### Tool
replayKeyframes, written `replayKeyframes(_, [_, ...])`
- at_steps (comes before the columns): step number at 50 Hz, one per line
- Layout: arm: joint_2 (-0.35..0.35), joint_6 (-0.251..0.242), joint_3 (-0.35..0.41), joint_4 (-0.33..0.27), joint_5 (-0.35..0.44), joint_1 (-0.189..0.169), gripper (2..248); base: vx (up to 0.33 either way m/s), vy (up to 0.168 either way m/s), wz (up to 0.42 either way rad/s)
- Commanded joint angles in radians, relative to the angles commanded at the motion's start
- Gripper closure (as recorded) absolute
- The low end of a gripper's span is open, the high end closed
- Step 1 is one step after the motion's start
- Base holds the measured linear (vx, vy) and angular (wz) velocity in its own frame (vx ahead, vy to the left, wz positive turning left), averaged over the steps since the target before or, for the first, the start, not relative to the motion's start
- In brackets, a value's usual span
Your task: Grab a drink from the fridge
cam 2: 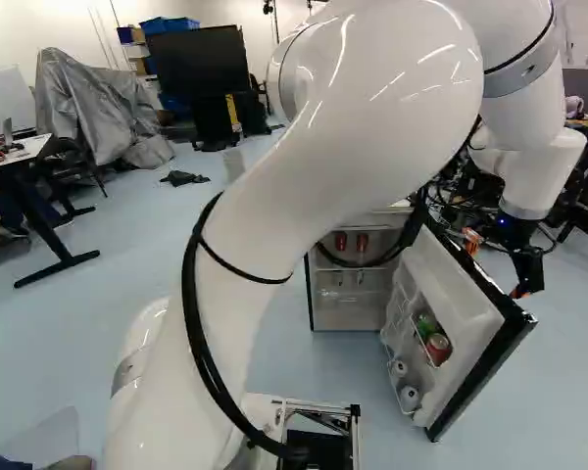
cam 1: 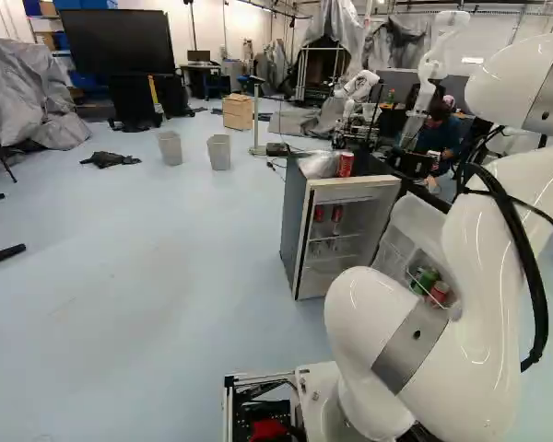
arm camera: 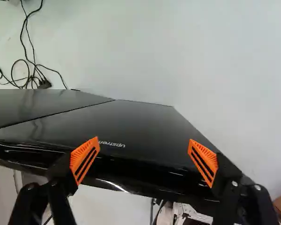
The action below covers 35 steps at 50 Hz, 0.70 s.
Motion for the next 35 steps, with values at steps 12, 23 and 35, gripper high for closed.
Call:
replayKeyframes(12, [0.036, 0.0, 0.055, 0.0, 0.0, 0.001, 3, 0.0, 0.0, 0.0])
replayKeyframes(23, [0.07, 0.0, 0.106, 0.0, 0.0, 0.004, 3, 0.0, 0.0, 0.0])
replayKeyframes(35, [0.11, 0.0, 0.165, -0.01, 0.0, 0.01, 3, 0.0, 0.0, 0.0])
